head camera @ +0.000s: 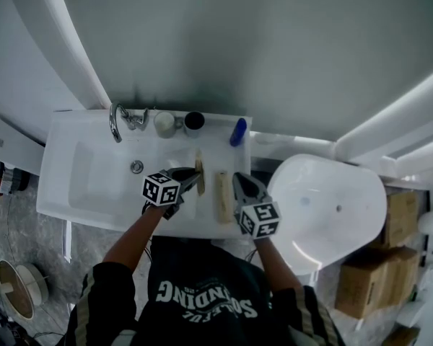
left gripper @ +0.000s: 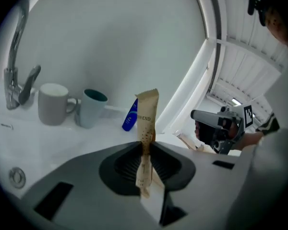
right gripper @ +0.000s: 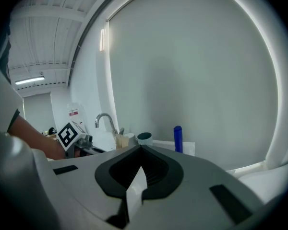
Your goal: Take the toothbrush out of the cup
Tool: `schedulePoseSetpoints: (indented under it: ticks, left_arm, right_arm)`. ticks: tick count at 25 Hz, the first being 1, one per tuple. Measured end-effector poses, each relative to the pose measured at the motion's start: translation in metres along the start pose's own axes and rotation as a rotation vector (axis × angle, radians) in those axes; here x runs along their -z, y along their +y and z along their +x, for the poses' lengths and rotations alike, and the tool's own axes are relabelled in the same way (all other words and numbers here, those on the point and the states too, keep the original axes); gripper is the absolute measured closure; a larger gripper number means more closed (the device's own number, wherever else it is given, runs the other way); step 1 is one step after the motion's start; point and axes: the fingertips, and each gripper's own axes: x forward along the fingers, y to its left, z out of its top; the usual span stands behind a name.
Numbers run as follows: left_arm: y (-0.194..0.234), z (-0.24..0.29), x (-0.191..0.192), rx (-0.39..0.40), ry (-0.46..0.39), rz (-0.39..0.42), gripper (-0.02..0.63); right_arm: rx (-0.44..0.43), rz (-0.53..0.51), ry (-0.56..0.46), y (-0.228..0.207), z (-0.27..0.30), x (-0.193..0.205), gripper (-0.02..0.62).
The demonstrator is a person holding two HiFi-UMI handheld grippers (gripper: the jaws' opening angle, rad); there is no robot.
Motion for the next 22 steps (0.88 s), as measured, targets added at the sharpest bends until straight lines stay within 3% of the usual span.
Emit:
schedulePoseSetpoints:
  ticks: [4, 8, 16, 22]
  left_arm:
    - [0.003, 0.018, 0.028, 0.046, 0.05, -0.157, 0.548]
    - [0.012, 0.026, 0.04, 0.06, 0.058, -0.24, 0.55]
    - [0.006, 0.045, 0.062, 0.051, 0.159, -0.221, 0.549]
    - [0.009, 0.055, 0.095, -0.044, 0.279, -0.146, 0.549]
  right_arm:
    - [0.008, 0.004, 0.005, -0.005, -0.004, 0.003, 0.598]
    - [0.018, 0.013, 0.009, -0.01, -0.004, 0.006, 0.598]
    - [0.032, 0.027, 0.023, -0.017, -0.004, 0.012, 0.598]
    - [0.034, 0.036, 0.029, -0.016, -0.001, 0.015, 0.598]
